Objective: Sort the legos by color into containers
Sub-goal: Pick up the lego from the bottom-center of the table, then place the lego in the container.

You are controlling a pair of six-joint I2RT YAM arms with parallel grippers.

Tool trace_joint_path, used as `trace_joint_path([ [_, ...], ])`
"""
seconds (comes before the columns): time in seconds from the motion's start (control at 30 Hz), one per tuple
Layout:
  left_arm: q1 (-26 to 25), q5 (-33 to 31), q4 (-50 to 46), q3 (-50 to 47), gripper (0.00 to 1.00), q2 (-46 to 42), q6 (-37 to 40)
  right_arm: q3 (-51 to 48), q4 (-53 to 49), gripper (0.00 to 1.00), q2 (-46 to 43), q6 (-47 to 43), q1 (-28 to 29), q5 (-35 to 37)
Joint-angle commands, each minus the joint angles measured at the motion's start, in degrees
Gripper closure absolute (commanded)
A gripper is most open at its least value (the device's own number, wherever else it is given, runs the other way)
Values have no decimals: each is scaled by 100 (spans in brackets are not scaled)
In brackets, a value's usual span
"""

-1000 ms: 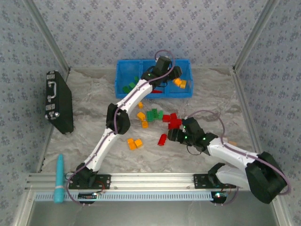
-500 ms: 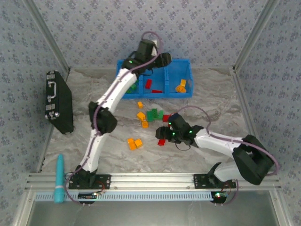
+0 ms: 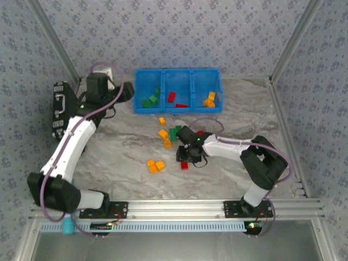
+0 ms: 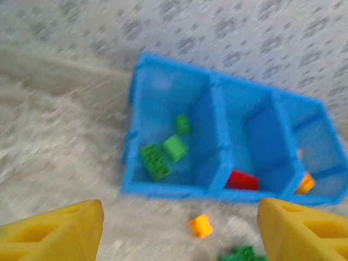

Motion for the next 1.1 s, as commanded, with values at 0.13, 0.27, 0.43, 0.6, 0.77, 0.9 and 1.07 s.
trace_joint_path([
  [0.13,398,159,-628,-1163,25,-1462,159,1425,-1361,70,647,-1237,-319,199],
  [0.27,398,856,-731,-1862,25,-1981,-193,2521,-1951,71,918,-1867,-809,459],
  [0.43,351,1372,-940,-2729,25,-2431,-796,4342,-2266,71,1506,-2697,-1527,1014],
  [0.6,-180,1206,-921,-3493,25,-2797,-1604,5750,-1466,71,2341,-3313,-1875,1294],
  [0.77,-876,934,-876,-4053,26,-2899,-2306,6789,-689,71,3266,-3830,-1862,1378],
  [0.9,-1217,799,-723,-4393,26,-2966,-2813,7635,-594,71,3991,-3906,-1894,1341],
  [1.07,-1501,646,-639,-4533,26,-2892,-3185,7950,-274,70,4405,-3880,-1933,1306],
])
